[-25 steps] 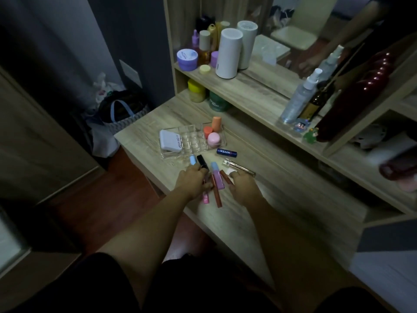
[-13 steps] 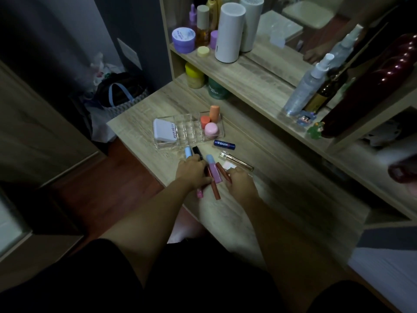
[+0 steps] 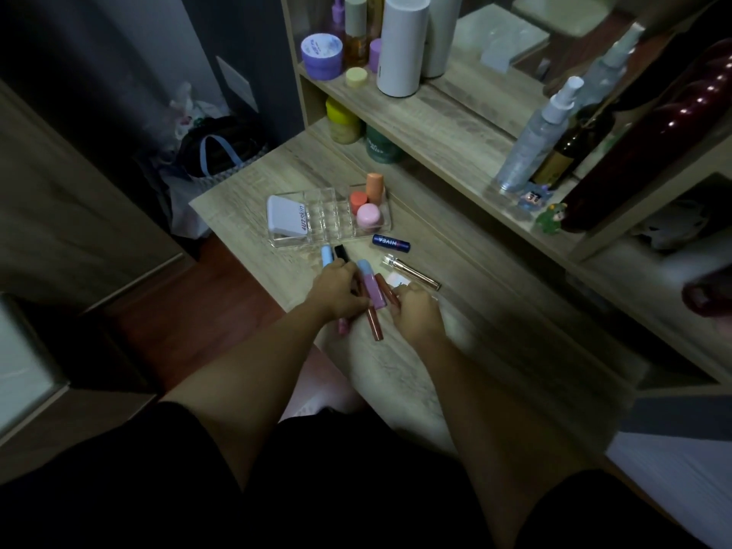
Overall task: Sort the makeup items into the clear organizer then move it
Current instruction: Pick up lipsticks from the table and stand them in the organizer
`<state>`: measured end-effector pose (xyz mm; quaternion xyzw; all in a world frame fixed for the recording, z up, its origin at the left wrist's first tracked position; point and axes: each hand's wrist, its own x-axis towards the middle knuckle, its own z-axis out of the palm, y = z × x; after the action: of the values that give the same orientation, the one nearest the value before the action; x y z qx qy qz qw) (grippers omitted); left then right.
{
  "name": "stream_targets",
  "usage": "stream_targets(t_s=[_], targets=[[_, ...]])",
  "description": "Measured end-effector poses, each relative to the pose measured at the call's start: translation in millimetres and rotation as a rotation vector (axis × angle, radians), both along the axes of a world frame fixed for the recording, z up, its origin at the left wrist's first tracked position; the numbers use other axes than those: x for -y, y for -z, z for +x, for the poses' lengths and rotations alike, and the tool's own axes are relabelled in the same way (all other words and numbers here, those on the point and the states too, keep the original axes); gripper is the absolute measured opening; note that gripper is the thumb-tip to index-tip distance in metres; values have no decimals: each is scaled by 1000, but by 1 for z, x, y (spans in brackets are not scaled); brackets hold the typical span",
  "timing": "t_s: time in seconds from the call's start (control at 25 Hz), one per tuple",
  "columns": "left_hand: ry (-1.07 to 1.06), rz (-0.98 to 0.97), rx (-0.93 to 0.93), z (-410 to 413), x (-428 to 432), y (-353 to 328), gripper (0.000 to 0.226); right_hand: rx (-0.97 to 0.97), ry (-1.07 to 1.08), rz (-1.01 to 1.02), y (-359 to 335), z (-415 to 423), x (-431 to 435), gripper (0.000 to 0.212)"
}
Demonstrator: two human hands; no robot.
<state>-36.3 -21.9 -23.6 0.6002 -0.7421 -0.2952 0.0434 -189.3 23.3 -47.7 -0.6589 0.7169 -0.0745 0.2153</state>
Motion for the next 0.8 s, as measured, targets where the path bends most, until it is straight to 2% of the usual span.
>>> stream_targets(t_s=[0.12, 0.24, 0.36, 0.44, 0.64, 0.8], targets=[[-37, 42, -115, 1, -3, -4, 41, 104, 70, -19, 4, -1, -3, 22], [-101, 71, -219, 4, -8, -7, 31, 345, 202, -67, 7, -1, -12, 19], [-130, 58, -295, 12, -3, -19, 25, 665, 338, -50, -2, 2, -8, 44], [-150, 42, -355, 22, 7, -33, 21, 817, 360, -18, -15, 6, 7, 49], [-180, -97, -375, 53, 53, -80, 24, 864, 255, -65, -54, 25, 63, 12], [-216, -239, -306, 76, 92, -103, 27, 857, 174, -159, -71, 49, 116, 23]])
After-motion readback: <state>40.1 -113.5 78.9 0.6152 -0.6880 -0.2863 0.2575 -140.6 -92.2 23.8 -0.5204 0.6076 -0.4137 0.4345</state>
